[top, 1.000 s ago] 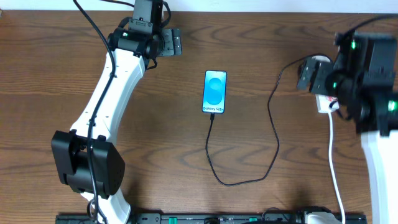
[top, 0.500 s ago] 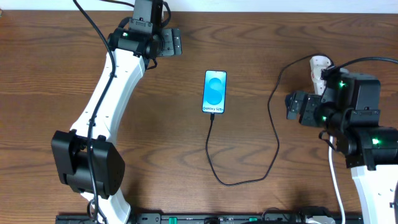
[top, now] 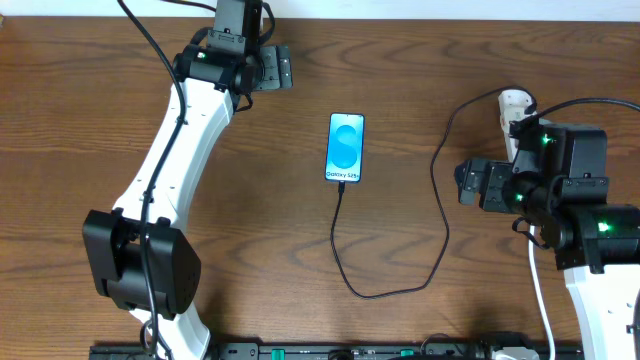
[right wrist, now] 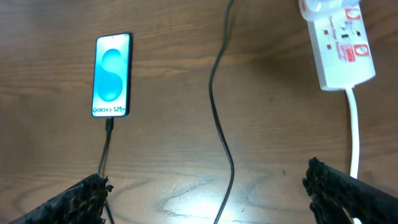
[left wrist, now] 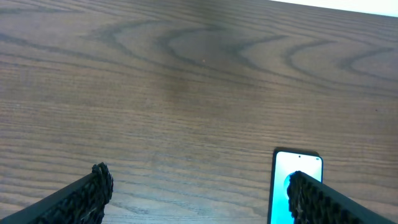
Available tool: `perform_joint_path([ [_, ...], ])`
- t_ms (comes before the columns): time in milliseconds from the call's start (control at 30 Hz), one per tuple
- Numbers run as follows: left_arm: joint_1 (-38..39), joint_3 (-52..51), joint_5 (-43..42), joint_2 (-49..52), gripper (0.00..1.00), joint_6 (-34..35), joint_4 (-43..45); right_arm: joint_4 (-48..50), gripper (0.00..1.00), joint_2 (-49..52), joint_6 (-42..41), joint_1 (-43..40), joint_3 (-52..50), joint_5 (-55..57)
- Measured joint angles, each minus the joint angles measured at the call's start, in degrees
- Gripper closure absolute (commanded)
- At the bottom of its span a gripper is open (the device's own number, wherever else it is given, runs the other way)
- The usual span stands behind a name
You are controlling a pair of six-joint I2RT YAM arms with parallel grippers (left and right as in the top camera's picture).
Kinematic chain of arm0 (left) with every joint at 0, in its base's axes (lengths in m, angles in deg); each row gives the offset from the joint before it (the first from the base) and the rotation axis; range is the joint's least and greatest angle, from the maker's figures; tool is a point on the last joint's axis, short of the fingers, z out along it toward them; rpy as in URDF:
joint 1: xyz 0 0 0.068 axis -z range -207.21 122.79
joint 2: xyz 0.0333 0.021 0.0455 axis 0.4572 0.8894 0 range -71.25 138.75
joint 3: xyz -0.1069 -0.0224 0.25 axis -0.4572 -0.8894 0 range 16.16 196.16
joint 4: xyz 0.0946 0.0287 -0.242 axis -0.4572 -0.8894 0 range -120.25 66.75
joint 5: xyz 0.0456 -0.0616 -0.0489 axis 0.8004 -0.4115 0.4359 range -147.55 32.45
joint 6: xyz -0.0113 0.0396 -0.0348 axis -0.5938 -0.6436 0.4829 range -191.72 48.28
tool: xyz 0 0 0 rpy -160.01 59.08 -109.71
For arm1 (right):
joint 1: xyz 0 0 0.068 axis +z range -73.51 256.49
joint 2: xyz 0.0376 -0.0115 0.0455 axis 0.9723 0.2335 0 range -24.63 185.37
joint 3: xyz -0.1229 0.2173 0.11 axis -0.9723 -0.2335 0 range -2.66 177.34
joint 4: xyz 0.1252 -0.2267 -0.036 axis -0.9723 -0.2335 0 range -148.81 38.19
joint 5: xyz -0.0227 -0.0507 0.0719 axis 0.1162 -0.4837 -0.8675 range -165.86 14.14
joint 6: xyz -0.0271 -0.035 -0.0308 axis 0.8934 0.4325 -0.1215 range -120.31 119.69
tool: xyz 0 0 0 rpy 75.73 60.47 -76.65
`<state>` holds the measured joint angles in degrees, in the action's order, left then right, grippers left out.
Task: Plug charger to phone and switch on socket
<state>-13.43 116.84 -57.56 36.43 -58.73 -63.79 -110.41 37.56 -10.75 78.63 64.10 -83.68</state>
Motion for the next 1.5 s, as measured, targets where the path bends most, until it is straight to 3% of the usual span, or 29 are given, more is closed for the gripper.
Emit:
perform_joint_path([
  [300,0.0,0.0,0.0,0.0,0.08,0.0,0.0,6.3,0.01,-0.1,6.5,2.4,-1.7,-0.6],
  [500,0.0,0.0,0.0,0.0,0.08,0.0,0.0,15.5,0.01,-4.2,11.6,2.9,-9.6,-0.8],
  [900,0.0,0.0,0.0,0.0,0.08,0.0,0.0,46.6,0.01,-29.1,19.7,2.9,-42.8,-1.0],
  [1133,0.0,0.0,0.0,0.0,0.08,0.0,0.0,52.5,0.01,-45.0,23.7,2.5,-54.2,-0.8],
  [1500,0.0,0.0,0.0,0.0,0.08,0.0,0.0,61.5,0.01,-53.4,24.8,0.2,-64.0,0.1],
])
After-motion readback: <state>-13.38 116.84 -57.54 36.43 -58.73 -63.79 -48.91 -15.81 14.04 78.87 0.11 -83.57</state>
